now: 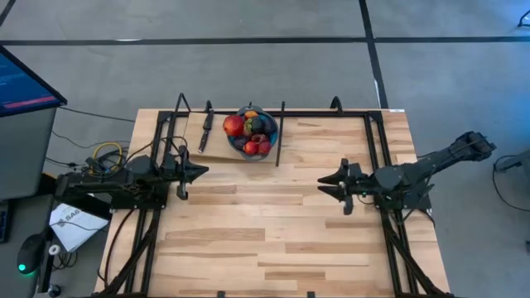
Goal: Pick & Place Fruit
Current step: Return to Home Position
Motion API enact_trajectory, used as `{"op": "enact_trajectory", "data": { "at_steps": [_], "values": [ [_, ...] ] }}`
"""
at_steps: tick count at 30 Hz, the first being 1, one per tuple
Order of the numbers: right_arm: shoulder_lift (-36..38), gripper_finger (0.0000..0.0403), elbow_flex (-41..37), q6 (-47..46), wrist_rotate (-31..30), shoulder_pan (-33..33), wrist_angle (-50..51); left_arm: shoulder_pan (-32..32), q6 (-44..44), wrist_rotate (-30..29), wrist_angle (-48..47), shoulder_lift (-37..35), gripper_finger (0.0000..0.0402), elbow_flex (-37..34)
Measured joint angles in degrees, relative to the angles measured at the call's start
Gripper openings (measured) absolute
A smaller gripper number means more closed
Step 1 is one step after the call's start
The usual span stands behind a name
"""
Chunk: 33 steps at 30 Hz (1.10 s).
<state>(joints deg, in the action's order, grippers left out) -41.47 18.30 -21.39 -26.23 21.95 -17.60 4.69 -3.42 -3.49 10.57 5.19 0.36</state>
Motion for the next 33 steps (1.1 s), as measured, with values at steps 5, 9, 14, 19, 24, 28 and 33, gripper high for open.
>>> {"op": "enact_trajectory", "data": {
  "at_steps": [5,9,14,19,24,28,33],
  "values": [
    [6.76,0.0120,-3.93,5.75,7.71,-3.27,-3.20,0.00,0.00,0.04,0.25,2.43,0.0002,0.00],
    [12.07,0.0120,-5.33,8.86,8.44,-7.42,-2.89,0.01,0.00,0.07,0.26,4.09,0.0002,0.00],
    [17.88,0.0120,-5.51,11.27,5.13,-12.21,-2.63,0.02,0.00,0.24,0.33,5.94,0.0002,0.00],
    [20.50,0.0120,-5.48,11.30,5.13,-14.76,-2.42,0.02,0.00,0.22,0.40,7.43,0.0002,0.00],
    [22.22,0.0120,-5.48,11.50,5.16,-15.37,-1.52,0.04,0.00,0.20,0.68,8.52,0.0002,0.00],
    [23.55,0.0120,-5.48,12.83,5.83,-14.86,5.08,0.04,0.00,0.17,0.67,8.83,0.0002,0.00],
    [28.05,0.0120,-9.16,14.51,10.46,-16.82,6.93,0.04,0.00,-0.02,0.79,8.83,0.0002,0.00]
  ]
}}
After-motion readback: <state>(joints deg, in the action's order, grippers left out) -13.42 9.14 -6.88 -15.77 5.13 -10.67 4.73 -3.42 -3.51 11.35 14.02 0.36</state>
